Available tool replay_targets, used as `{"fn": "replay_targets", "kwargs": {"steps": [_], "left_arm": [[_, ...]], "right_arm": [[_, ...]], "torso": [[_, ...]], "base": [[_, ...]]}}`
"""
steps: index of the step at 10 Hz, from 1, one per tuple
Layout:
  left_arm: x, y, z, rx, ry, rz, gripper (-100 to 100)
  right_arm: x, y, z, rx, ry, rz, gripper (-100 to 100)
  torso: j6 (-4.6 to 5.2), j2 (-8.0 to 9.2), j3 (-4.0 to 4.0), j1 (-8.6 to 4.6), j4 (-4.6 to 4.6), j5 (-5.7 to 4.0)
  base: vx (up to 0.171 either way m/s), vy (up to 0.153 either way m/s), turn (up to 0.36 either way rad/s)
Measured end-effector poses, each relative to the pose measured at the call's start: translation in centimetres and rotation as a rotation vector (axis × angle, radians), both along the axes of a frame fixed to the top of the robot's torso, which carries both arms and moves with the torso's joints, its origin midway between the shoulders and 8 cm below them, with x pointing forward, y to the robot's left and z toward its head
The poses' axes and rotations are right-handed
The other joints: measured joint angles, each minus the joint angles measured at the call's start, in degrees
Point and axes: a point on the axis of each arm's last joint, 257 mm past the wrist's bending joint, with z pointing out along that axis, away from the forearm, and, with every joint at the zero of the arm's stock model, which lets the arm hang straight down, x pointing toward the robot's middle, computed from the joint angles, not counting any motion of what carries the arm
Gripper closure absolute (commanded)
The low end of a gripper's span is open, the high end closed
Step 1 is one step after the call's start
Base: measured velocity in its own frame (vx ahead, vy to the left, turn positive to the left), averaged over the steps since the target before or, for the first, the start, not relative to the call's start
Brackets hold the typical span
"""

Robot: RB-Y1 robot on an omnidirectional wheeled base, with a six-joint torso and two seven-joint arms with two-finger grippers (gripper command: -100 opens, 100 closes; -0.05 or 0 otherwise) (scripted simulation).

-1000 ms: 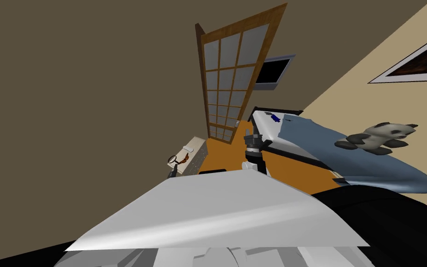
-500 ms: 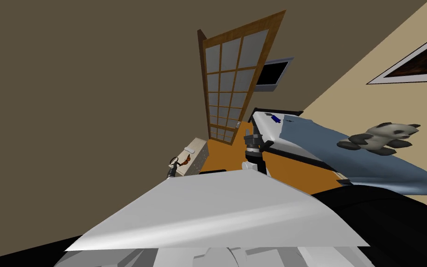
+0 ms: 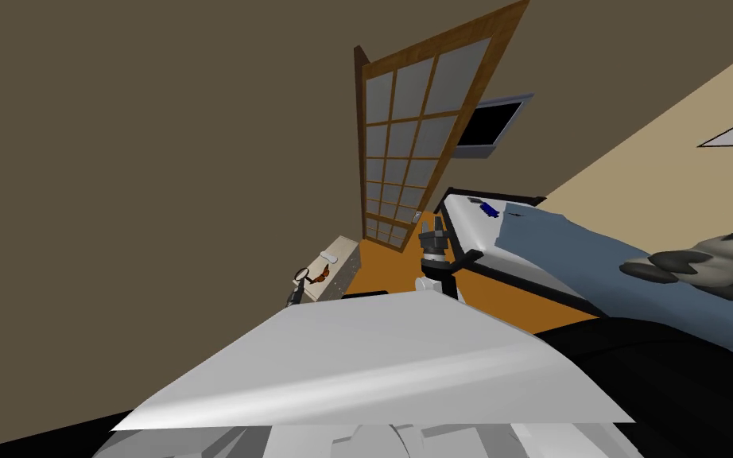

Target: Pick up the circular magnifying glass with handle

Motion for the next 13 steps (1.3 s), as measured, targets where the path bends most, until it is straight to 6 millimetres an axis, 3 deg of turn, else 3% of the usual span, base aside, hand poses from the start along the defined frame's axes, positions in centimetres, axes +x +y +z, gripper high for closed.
{"fn": "replay_targets", "kwargs": {"steps": [8, 9, 13], "left_arm": [[-0.17, -0.05, -0.01, 0.001, -0.002, -0.005, -100], [-0.17, -0.05, -0.01, 0.001, -0.002, -0.005, 100], [-0.17, -0.05, -0.01, 0.001, -0.002, -0.005, 100]], "right_arm": [[0.00, 0.00, 0.00, 0.000, 0.000, 0.000, 0], [0.00, 0.00, 0.00, 0.000, 0.000, 0.000, 0], [0.00, 0.00, 0.00, 0.000, 0.000, 0.000, 0]], "torso": [[0.02, 0.21, 0.13, 0.25, 0.05, 0.06], [0.02, 0.22, 0.13, 0.25, 0.05, 0.06], [0.02, 0.22, 0.13, 0.25, 0.05, 0.06]], "base": [[-0.003, 0.003, -0.010], [0.000, 0.000, 0.000], [0.000, 0.000, 0.000]]}}
